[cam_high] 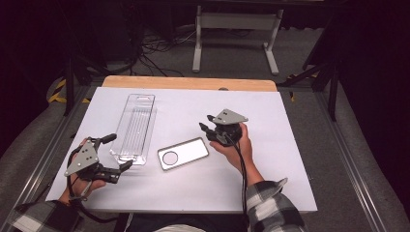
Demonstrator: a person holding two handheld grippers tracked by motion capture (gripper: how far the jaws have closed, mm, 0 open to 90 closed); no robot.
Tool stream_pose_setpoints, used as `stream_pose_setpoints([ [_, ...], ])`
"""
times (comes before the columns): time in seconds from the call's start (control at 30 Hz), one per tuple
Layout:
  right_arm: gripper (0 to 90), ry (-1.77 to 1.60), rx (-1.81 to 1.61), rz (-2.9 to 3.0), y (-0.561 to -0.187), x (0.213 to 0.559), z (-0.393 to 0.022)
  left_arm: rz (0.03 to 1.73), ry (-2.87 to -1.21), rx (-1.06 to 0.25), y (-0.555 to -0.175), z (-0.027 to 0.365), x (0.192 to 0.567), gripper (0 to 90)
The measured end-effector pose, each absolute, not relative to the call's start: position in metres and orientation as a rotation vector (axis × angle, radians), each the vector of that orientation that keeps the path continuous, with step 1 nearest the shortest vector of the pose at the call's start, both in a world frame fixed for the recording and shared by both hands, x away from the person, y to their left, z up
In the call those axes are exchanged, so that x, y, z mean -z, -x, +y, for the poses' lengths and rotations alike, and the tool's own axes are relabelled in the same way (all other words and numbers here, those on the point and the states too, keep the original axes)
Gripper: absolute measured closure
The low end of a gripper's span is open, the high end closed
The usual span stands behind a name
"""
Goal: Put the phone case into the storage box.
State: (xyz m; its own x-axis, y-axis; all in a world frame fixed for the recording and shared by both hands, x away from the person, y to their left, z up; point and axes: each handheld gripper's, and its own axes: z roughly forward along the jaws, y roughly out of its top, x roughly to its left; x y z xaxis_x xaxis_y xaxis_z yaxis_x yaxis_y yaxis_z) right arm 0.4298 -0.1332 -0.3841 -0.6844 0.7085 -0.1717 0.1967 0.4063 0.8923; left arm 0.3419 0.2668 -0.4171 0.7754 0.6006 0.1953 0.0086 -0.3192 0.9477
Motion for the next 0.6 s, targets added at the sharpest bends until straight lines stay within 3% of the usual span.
stream_pose_setpoints([
  [0.2,88.7,-0.815,-1.168,2.237,-0.454,0.402,-0.122,0.469,-1.829,-0.641,-0.342,0.266,0.419,3.8],
  [0.6,90.0,-0.825,-1.037,2.403,-0.474,0.44,-0.1,0.474,-1.831,-0.655,-0.341,0.271,0.421,3.8],
])
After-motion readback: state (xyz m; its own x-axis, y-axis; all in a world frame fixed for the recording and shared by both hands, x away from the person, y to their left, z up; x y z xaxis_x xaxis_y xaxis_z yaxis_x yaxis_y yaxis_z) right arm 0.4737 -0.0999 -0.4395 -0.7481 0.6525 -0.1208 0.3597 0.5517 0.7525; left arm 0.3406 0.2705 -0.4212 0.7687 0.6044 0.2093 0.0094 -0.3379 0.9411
